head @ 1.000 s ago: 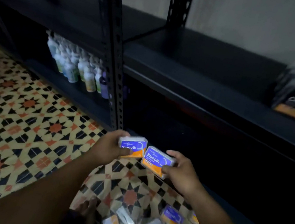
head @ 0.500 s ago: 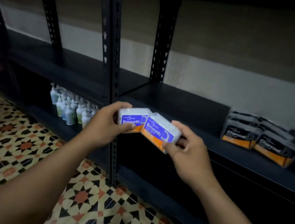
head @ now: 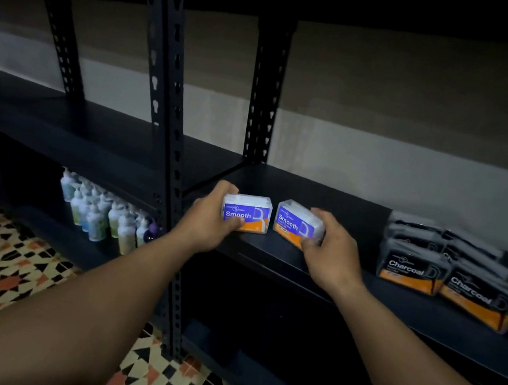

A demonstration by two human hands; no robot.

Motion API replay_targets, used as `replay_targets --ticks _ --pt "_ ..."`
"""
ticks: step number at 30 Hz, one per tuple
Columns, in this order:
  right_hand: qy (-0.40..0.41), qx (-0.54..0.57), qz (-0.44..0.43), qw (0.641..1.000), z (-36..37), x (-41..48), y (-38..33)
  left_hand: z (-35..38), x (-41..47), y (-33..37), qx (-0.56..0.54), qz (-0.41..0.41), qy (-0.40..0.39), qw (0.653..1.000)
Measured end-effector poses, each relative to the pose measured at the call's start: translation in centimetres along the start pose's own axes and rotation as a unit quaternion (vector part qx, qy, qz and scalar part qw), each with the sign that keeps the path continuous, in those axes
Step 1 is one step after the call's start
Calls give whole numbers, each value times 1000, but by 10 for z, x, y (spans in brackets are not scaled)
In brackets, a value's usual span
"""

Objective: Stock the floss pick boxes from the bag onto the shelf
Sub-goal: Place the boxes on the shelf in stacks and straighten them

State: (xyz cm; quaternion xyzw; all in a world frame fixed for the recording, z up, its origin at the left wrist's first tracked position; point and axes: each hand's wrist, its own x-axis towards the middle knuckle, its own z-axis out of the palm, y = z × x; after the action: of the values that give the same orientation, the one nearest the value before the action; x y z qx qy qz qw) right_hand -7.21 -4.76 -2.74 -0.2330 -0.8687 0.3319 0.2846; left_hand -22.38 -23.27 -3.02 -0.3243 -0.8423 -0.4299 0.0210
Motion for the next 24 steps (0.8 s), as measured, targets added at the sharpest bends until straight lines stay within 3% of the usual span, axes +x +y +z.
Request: replay_targets --ticks 8,15,20,24 --pt "-2 -78 -9 997 27 59 18 25 66 -5 77 1 3 997" --pt "6 -82 16 996 37 104 30 46 106 -14 68 22 -7 997" --pt "-2 -57 16 998 40 110 37 49 117 -18 88 -4 -37 995" --pt "25 -16 29 999 38 101 33 51 109 -12 89 -23 -12 996"
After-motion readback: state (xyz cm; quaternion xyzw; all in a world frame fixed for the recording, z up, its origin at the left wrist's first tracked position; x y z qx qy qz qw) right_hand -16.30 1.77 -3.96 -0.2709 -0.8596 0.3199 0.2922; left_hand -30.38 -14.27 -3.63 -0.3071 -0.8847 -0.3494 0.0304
